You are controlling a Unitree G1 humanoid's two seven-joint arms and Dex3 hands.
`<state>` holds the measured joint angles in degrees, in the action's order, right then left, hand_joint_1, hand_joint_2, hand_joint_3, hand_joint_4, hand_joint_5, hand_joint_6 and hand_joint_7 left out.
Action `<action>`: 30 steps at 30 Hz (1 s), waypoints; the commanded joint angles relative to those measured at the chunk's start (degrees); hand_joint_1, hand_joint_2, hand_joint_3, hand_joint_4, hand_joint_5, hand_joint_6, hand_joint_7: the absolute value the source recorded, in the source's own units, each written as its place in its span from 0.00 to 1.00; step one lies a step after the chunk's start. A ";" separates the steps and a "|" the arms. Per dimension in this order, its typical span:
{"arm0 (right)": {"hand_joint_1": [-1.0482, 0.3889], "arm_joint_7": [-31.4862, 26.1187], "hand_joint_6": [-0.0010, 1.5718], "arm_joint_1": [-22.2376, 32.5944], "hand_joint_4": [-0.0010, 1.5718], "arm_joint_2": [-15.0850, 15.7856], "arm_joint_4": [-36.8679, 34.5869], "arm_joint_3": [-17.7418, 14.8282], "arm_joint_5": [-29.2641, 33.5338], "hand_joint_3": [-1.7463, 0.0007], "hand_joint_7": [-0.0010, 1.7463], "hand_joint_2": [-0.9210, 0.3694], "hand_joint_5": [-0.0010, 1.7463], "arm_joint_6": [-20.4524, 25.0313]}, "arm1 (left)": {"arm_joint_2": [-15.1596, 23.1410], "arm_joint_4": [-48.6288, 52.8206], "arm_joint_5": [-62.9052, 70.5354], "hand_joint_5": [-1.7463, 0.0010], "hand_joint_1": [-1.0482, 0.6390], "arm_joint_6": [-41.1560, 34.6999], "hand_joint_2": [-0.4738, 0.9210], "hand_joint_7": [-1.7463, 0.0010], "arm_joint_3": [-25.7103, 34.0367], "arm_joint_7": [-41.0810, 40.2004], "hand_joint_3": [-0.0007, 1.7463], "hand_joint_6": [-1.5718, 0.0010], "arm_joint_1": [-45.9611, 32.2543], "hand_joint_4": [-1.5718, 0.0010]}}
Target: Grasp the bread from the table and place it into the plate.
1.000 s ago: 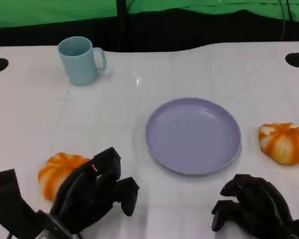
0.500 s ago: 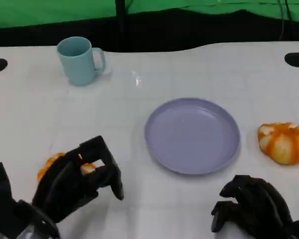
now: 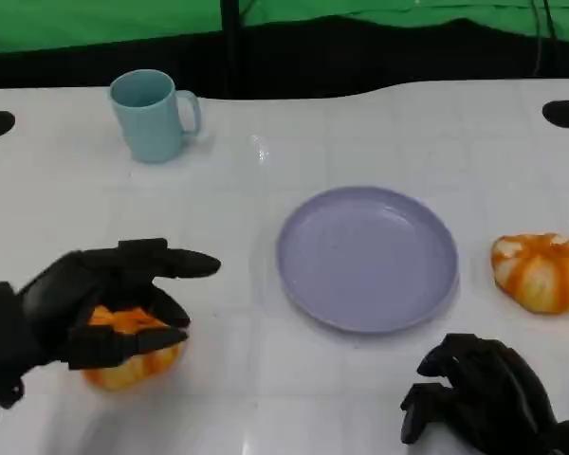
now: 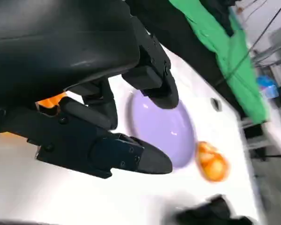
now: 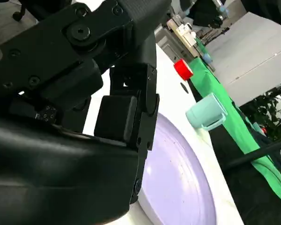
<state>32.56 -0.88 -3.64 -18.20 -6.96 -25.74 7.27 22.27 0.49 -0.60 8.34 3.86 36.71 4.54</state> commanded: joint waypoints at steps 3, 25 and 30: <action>0.01 0.54 1.00 -0.10 0.98 0.35 -0.71 -0.33 -0.24 1.00 0.22 0.14 0.46 -0.87 | 10.55 -8.85 18.02 0.81 0.19 -2.59 1.00 1.00 -3.30 -3.48 0.05 0.79 -0.75 0.80; 0.02 -0.44 1.00 -0.19 0.98 0.25 -0.41 -0.29 -0.06 1.00 0.22 0.15 0.46 -0.43 | 10.92 -6.36 58.32 0.96 0.20 -13.88 0.98 1.00 -21.95 -7.86 0.00 0.82 6.02 0.73; 0.02 -0.30 1.00 -0.14 0.98 0.30 -0.35 -0.31 -0.17 1.00 0.22 0.15 0.46 -0.33 | 10.34 -2.55 59.11 0.97 0.21 -13.87 0.98 1.00 -23.66 -8.56 0.00 0.82 7.84 0.73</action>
<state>32.33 -1.12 -3.70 -18.60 -7.02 -25.68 7.18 32.28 -2.89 58.02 -5.14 -19.47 29.13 11.33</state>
